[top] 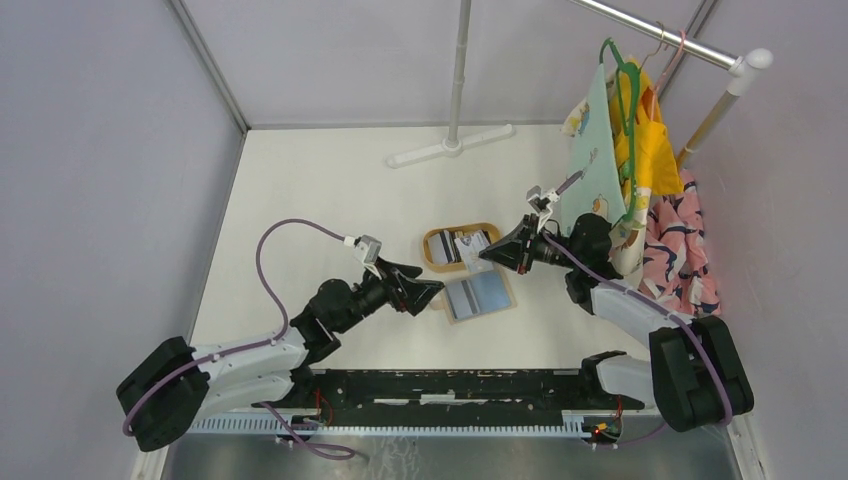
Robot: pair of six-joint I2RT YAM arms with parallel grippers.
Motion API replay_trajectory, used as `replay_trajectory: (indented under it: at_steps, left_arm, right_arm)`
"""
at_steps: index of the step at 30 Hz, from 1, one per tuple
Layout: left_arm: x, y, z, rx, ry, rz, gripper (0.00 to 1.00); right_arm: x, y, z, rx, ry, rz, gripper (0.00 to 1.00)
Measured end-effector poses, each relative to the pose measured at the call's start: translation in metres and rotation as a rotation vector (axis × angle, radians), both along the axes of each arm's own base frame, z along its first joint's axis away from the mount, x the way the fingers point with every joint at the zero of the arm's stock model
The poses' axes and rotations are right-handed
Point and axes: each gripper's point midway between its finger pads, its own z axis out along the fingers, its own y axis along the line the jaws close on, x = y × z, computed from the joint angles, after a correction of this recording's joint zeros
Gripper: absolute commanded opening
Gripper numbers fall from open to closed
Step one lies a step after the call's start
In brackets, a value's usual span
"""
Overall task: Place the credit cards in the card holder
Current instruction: Pick up the credit card from the storage box.
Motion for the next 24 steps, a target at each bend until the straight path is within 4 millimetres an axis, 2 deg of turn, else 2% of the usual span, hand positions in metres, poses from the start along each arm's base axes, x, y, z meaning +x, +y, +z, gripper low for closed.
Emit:
replay_trajectory:
  at_steps: [6,14,18,21,22,24]
  left_arm:
    - [0.002,-0.011,0.006,-0.077,0.004,-0.077,0.87]
    - [-0.004,-0.024,0.003,-0.108,0.009,-0.161,0.66]
    - [-0.007,-0.027,0.005,-0.118,-0.003,-0.182,0.59]
    - [-0.009,-0.029,0.008,-0.127,-0.014,-0.201,0.46]
    - [-0.010,-0.029,0.009,-0.129,-0.017,-0.208,0.39]
    - [-0.011,-0.032,0.011,-0.134,-0.021,-0.224,0.15]
  right_arm:
    - [-0.020,0.015,0.008,0.019,-0.036,0.103,0.00]
    - [-0.041,0.029,0.011,0.029,-0.057,0.206,0.00]
    - [-0.046,0.034,0.008,0.026,-0.045,0.233,0.01]
    - [-0.049,0.036,0.005,0.022,-0.042,0.247,0.01]
    - [-0.050,0.037,0.003,0.020,-0.040,0.252,0.01]
    - [-0.051,0.039,0.000,0.014,-0.034,0.261,0.02]
